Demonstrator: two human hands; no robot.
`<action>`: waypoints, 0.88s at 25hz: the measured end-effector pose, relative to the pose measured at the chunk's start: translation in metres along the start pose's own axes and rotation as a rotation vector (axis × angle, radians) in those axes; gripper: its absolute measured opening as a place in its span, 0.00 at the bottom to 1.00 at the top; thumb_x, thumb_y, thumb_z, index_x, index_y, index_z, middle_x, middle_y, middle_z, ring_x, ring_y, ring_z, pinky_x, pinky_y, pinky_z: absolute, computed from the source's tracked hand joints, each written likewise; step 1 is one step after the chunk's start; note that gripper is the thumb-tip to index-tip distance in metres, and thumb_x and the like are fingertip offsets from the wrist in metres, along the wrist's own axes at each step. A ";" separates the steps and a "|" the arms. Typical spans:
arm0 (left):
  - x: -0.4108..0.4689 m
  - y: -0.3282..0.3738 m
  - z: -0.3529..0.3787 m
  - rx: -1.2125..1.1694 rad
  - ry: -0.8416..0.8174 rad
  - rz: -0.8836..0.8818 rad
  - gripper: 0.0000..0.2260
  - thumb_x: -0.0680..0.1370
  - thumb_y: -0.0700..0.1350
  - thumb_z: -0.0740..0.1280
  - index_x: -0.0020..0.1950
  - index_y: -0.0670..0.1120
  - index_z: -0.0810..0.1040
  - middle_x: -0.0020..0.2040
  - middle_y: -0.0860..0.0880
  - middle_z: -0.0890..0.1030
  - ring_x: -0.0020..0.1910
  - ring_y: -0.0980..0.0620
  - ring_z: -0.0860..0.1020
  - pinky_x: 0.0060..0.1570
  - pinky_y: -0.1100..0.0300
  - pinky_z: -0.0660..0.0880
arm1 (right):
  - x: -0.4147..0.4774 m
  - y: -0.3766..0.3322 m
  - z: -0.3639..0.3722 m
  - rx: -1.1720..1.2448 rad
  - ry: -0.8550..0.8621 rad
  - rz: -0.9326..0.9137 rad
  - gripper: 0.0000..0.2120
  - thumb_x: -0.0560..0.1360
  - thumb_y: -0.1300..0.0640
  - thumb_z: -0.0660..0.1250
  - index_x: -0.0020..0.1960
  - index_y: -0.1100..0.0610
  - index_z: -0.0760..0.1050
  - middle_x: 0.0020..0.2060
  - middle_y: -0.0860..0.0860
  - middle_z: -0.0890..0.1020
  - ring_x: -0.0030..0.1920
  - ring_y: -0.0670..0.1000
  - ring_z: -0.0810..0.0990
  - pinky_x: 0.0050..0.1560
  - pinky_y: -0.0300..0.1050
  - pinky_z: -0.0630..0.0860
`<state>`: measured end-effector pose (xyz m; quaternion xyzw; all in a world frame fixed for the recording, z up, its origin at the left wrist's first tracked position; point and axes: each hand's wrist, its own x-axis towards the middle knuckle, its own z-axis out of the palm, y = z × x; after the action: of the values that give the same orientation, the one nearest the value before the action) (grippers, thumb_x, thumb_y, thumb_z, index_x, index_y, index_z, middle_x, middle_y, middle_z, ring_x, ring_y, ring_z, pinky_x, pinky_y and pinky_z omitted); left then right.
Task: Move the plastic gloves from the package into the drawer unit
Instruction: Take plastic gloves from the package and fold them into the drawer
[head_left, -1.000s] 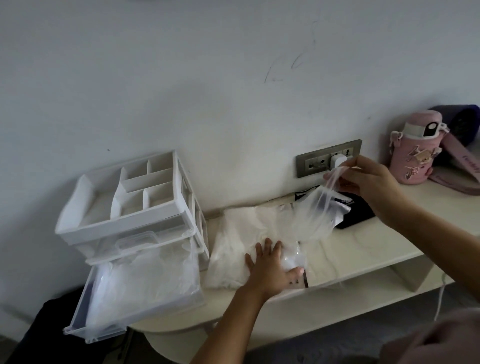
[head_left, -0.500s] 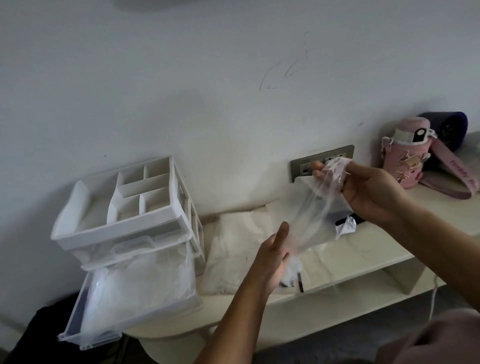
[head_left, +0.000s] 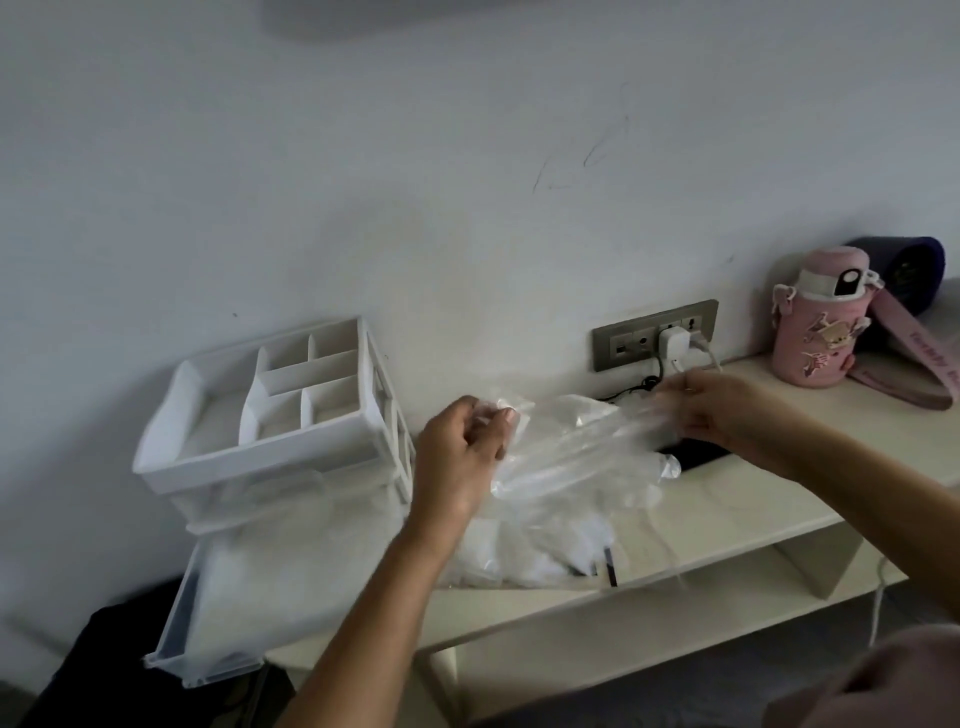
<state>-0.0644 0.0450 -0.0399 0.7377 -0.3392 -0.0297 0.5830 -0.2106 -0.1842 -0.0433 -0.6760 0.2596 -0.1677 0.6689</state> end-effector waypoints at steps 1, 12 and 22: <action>-0.001 0.010 -0.013 0.077 -0.072 0.067 0.07 0.76 0.46 0.70 0.40 0.45 0.78 0.27 0.54 0.77 0.26 0.60 0.74 0.33 0.69 0.71 | -0.003 -0.001 0.004 -0.118 -0.002 -0.068 0.05 0.76 0.60 0.65 0.50 0.56 0.78 0.58 0.57 0.80 0.52 0.49 0.80 0.55 0.43 0.77; -0.034 0.055 -0.102 0.293 -0.291 0.333 0.09 0.73 0.51 0.70 0.45 0.46 0.82 0.33 0.53 0.82 0.30 0.57 0.80 0.35 0.64 0.76 | -0.061 -0.045 0.147 -0.436 -0.575 -0.304 0.14 0.65 0.50 0.73 0.44 0.59 0.81 0.37 0.53 0.84 0.40 0.51 0.82 0.48 0.42 0.78; -0.035 -0.021 -0.192 0.310 0.124 -0.015 0.08 0.78 0.45 0.67 0.42 0.43 0.77 0.28 0.53 0.79 0.20 0.57 0.71 0.25 0.67 0.68 | -0.031 -0.047 0.213 -0.245 -0.363 -0.118 0.10 0.71 0.58 0.72 0.45 0.65 0.80 0.37 0.56 0.82 0.36 0.47 0.80 0.38 0.31 0.76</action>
<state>0.0027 0.2266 -0.0096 0.8217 -0.2973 0.0642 0.4820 -0.1071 0.0062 -0.0033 -0.7854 0.1134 -0.0496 0.6065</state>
